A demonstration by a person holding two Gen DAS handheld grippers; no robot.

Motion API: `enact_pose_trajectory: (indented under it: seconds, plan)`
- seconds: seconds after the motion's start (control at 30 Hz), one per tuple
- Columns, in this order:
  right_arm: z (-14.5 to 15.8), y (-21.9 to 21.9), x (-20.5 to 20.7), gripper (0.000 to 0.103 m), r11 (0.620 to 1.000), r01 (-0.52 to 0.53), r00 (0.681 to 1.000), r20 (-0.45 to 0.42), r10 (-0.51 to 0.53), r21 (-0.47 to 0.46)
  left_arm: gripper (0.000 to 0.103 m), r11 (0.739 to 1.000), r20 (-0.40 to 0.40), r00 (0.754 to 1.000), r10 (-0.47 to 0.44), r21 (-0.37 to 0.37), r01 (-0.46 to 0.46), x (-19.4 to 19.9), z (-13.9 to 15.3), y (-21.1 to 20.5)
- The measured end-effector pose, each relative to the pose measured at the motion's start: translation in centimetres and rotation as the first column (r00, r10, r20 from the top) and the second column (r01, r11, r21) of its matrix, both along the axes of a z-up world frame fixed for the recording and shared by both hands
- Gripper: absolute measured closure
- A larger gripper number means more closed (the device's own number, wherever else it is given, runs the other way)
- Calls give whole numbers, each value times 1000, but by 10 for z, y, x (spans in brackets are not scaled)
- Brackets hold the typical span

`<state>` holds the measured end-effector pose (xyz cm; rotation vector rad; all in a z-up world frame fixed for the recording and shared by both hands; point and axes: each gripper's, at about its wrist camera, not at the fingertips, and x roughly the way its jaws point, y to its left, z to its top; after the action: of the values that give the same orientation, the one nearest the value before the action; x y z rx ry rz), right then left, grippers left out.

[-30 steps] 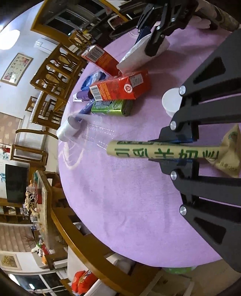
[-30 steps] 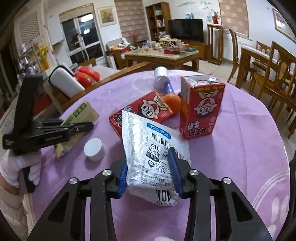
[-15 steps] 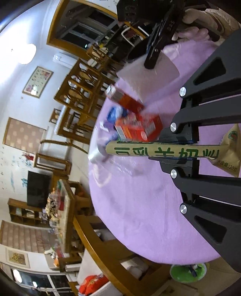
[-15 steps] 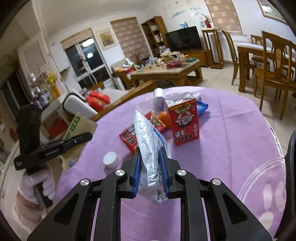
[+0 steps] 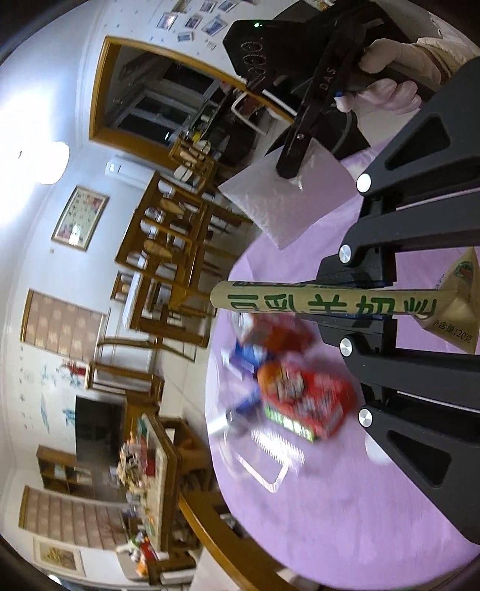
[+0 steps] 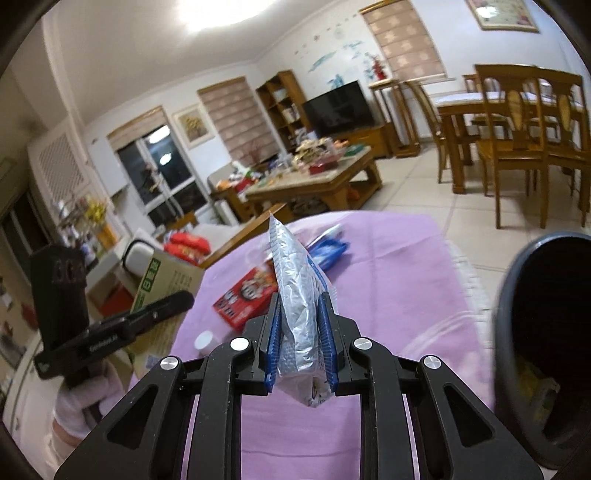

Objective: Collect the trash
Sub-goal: 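Carry both items over the black bin and open both tools to drop them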

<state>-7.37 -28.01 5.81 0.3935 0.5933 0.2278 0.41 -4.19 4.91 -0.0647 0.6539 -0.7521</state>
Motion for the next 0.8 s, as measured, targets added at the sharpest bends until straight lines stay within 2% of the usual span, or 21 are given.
enact_pose_trajectory:
  seconds: [0.37,0.63,0.8]
  plan:
    - [-2,-109,-50,83,976,205,978,31,-207,73,93,987,-6,987,-163,-12,163,-17,-7,-101]
    - [-22,-189,-87,83,920,382,923,20,-385,86,93,959,-31,959,-283,-23,282,-27,-15,-181]
    - [-41,-231,-104,83,880,468,883,-6,-469,87,93,935,-68,933,-354,1,355,-34,-29,-231]
